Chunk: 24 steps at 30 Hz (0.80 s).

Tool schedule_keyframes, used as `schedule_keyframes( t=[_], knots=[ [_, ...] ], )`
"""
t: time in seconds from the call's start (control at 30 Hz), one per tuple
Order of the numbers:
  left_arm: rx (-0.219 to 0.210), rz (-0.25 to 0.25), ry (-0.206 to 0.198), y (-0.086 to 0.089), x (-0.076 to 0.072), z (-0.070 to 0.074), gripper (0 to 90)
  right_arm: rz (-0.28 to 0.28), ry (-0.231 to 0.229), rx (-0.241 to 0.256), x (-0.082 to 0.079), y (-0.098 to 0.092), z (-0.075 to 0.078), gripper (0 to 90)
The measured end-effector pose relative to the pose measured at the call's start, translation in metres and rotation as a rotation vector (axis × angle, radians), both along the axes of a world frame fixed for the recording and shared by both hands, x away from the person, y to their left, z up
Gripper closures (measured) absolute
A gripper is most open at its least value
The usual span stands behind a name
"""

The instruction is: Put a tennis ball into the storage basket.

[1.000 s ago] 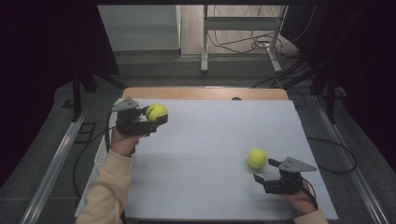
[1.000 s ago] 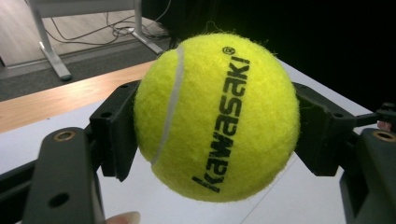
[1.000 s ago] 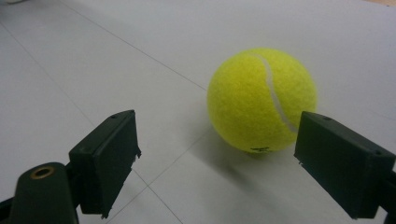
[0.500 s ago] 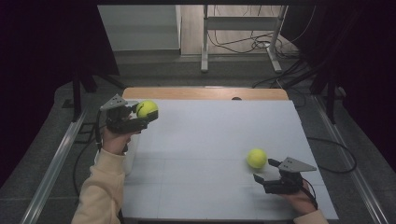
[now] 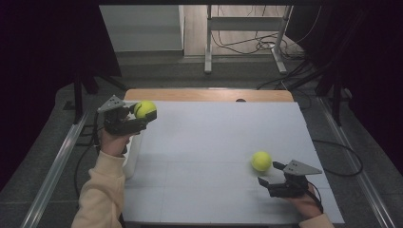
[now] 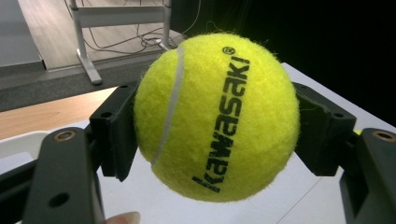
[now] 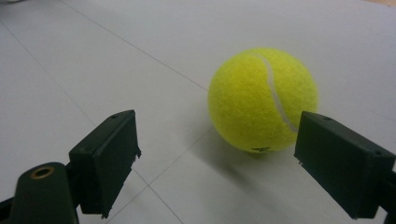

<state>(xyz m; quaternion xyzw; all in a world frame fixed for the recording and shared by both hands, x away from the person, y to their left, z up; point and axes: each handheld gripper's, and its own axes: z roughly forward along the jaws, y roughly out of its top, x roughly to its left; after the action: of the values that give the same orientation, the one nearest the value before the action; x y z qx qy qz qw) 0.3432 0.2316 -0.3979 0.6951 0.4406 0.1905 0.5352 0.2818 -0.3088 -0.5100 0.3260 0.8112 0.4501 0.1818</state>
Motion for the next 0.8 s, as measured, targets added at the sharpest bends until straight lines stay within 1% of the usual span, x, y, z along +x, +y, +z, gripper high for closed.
schedule_keyframes(
  t=[0.43, 0.67, 0.8],
  knots=[
    [-0.012, 0.035, 0.013, 0.014, 0.003, -0.003, 26.5, 0.000, 0.000, 0.004, 0.000, 0.000, 0.000, 14.0],
    [-0.014, 0.079, 0.016, 0.024, 0.005, -0.005, 26.4, 0.000, -0.001, 0.005, 0.000, 0.000, 0.000, 14.0],
    [-0.016, 0.094, 0.028, 0.029, 0.007, -0.007, 26.4, 0.000, 0.000, 0.006, 0.000, 0.000, 0.000, 14.0]
  ],
)
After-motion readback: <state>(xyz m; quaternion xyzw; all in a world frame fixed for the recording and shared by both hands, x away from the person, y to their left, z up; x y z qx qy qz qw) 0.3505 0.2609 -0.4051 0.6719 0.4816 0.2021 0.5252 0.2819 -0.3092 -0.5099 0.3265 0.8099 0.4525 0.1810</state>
